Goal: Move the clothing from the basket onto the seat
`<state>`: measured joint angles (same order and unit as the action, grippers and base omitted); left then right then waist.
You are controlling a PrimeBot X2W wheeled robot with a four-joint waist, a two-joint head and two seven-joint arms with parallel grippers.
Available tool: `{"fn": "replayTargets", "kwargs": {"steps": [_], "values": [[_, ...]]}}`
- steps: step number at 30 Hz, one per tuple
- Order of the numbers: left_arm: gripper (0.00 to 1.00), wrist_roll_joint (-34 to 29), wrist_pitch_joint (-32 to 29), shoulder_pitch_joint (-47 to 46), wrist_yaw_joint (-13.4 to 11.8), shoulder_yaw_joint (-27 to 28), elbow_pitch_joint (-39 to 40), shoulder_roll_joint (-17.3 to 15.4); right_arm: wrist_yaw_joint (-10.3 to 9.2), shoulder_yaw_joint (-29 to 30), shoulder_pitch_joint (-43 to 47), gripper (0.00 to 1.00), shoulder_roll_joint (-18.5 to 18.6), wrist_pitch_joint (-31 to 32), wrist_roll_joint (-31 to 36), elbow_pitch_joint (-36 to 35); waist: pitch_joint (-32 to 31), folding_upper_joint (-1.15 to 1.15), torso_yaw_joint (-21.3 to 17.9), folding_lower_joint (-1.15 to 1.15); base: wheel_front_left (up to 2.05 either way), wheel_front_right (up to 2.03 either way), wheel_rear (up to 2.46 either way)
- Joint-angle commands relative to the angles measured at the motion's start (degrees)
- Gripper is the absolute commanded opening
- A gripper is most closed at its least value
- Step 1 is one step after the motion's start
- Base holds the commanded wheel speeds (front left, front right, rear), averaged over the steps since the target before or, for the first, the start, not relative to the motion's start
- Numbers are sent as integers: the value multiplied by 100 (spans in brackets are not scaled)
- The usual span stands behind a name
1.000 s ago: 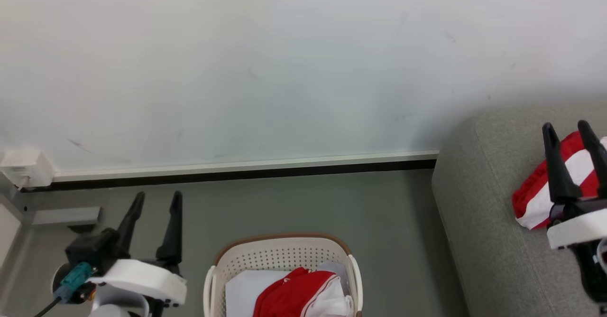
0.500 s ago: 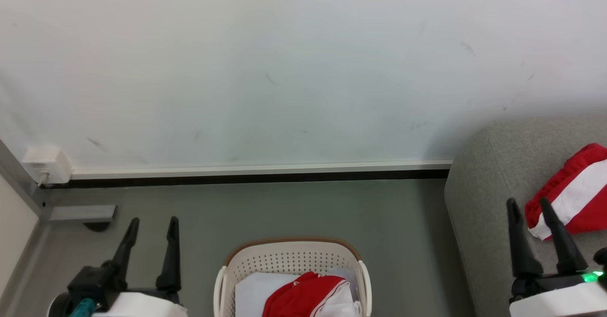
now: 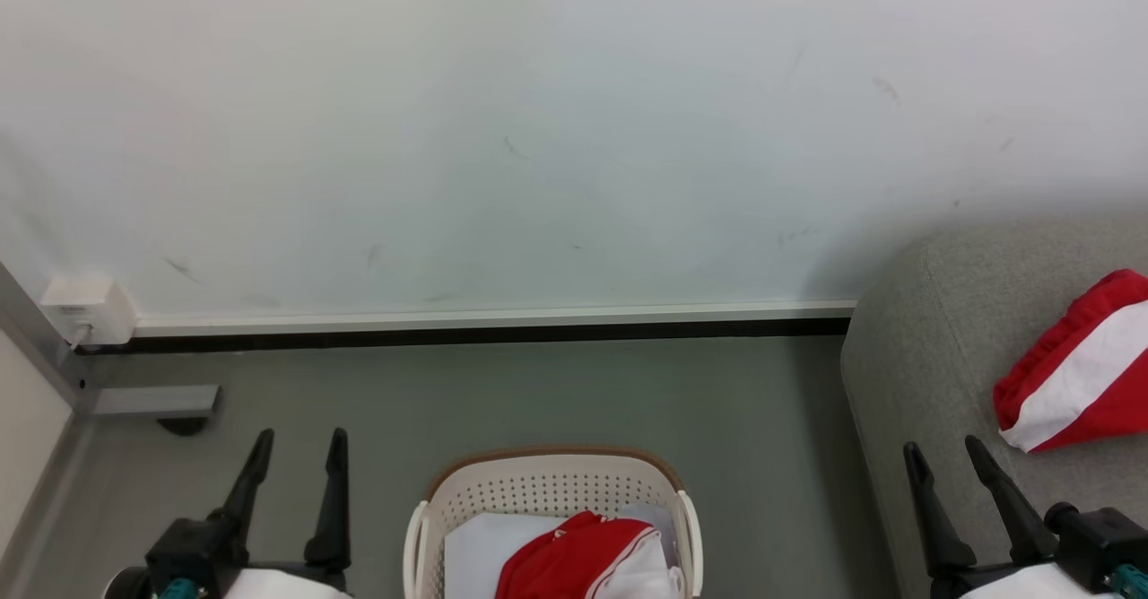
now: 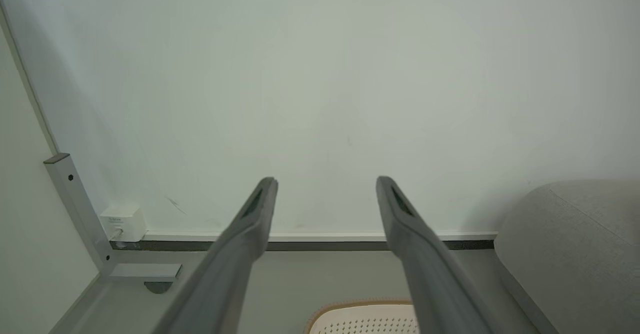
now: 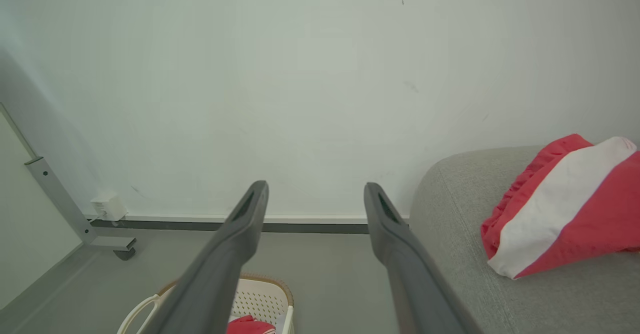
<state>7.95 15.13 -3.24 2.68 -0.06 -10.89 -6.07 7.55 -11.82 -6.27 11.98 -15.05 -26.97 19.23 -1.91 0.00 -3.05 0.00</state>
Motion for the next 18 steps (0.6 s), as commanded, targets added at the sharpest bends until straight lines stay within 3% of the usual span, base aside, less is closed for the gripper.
{"fn": "replayTargets", "kwargs": {"steps": [1,18], "values": [[100,-101,3,6,42,55,-36,39,-13,-12,-177,100,-15,-16,46,94,9,0,-19,0,0,0,0],[100,-353,3,-98,185,227,-72,191,-13,-44,-402,100,-33,-15,185,304,16,0,-12,0,0,0,0]]}}
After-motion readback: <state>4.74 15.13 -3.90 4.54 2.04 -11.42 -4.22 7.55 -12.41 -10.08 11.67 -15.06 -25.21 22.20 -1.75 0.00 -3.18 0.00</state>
